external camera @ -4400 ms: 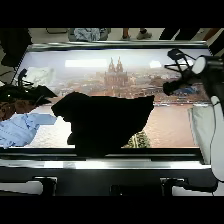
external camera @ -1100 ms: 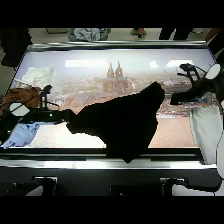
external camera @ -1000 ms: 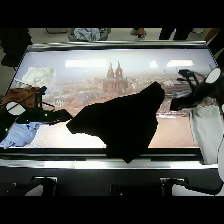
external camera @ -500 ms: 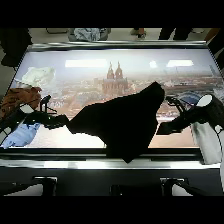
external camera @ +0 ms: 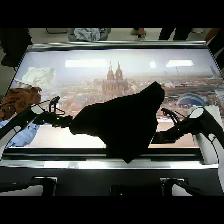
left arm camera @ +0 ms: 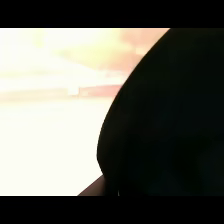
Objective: Fold the shirts.
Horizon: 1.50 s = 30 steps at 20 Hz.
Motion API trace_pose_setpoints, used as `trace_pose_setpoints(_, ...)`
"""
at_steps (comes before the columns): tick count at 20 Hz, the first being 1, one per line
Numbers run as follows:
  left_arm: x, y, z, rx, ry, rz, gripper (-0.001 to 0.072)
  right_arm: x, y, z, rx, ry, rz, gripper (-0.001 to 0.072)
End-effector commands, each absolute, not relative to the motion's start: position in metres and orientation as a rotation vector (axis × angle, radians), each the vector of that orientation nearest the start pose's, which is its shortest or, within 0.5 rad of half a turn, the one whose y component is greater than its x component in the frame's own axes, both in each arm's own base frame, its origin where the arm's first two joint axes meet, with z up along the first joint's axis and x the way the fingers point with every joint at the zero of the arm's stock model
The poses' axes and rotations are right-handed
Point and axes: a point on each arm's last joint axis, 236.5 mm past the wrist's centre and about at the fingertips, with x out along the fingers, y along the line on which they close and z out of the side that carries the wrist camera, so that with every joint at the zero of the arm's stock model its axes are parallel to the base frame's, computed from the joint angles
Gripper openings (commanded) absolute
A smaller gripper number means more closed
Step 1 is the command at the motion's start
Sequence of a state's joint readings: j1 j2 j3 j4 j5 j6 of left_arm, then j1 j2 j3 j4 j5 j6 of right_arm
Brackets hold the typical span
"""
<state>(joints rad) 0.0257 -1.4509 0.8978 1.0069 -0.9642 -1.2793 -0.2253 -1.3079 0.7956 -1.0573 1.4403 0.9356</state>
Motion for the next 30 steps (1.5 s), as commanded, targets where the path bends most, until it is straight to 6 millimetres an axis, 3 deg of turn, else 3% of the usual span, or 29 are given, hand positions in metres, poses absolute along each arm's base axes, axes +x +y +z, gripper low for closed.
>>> trace_pose_setpoints(1,0.346,-0.102,-0.098,-0.398,1.425,-0.337,0.0033,0.227,0.085,-0.08,0.403,1.611,0.676,0.0694)
trace_pose_setpoints(3,0.343,-0.104,-0.09,-0.395,1.422,-0.349,0.0032,0.223,0.1,-0.086,0.44,1.591,0.697,0.0694)
trace_pose_setpoints(5,0.343,-0.104,-0.08,-0.389,1.403,-0.358,0.0032,0.217,0.116,-0.096,0.361,1.601,0.723,0.0694)
trace_pose_setpoints(6,0.344,-0.104,-0.074,-0.385,1.385,-0.361,0.0033,0.221,0.124,-0.101,0.318,1.587,0.716,0.0693)
trace_pose_setpoints(7,0.345,-0.104,-0.067,-0.38,1.369,-0.365,0.0032,0.228,0.13,-0.105,0.3,1.564,0.693,0.0646)
trace_pose_setpoints(8,0.346,-0.105,-0.06,-0.375,1.349,-0.369,0.0033,0.236,0.133,-0.108,0.292,1.542,0.66,0.0426)
trace_pose_setpoints(9,0.347,-0.105,-0.051,-0.37,1.327,-0.373,0.0032,0.244,0.134,-0.109,0.282,1.518,0.642,0.0073)
trace_pose_setpoints(11,0.353,-0.104,-0.023,-0.35,1.249,-0.383,0.0032,0.26,0.133,-0.096,0.231,1.464,0.669,0.0033)
trace_pose_setpoints(12,0.361,-0.103,0.003,-0.335,1.178,-0.39,0.0032,0.272,0.131,-0.078,0.172,1.414,0.7,0.0033)
trace_pose_setpoints(13,0.37,-0.099,0.036,-0.318,1.089,-0.391,0.0032,0.288,0.129,-0.052,0.106,1.342,0.717,0.0032)
trace_pose_setpoints(15,0.391,-0.082,0.136,-0.271,0.832,-0.374,0.0031,0.327,0.116,0.029,-0.072,1.124,0.697,0.0032)
trace_pose_setpoints(16,0.395,-0.069,0.191,-0.259,0.699,-0.346,0.003,0.345,0.103,0.082,-0.176,0.993,0.643,0.0032)
trace_pose_setpoints(18,0.385,-0.026,0.306,-0.284,0.444,-0.216,0.003,0.363,0.057,0.215,-0.366,0.705,0.404,0.0032)
trace_pose_setpoints(19,0.37,0.002,0.355,-0.296,0.336,-0.118,0.003,0.356,0.028,0.284,-0.438,0.568,0.253,0.0033)
trace_pose_setpoints(20,0.351,0.027,0.39,-0.303,0.256,-0.025,0.003,0.335,-0.001,0.354,-0.489,0.428,0.096,0.0032)
trace_pose_setpoints(21,0.332,0.044,0.417,-0.3,0.194,0.047,0.003,0.307,-0.022,0.41,-0.523,0.308,-0.022,0.0032)
trace_pose_setpoints(22,0.314,0.052,0.437,-0.295,0.145,0.089,0.003,0.282,-0.031,0.447,-0.534,0.221,-0.079,0.0032)
trace_pose_setpoints(23,0.301,0.053,0.446,-0.286,0.119,0.106,0.003,0.262,-0.032,0.47,-0.531,0.164,-0.1,0.0032)
trace_pose_setpoints(25,0.288,0.043,0.45,-0.29,0.114,0.09,0.0031,0.243,-0.03,0.483,-0.49,0.122,-0.102,0.0033)
trace_pose_setpoints(30,0.268,0.021,0.457,-0.293,0.101,0.036,0.0032,0.241,-0.032,0.464,-0.484,0.204,-0.091,0.0034)
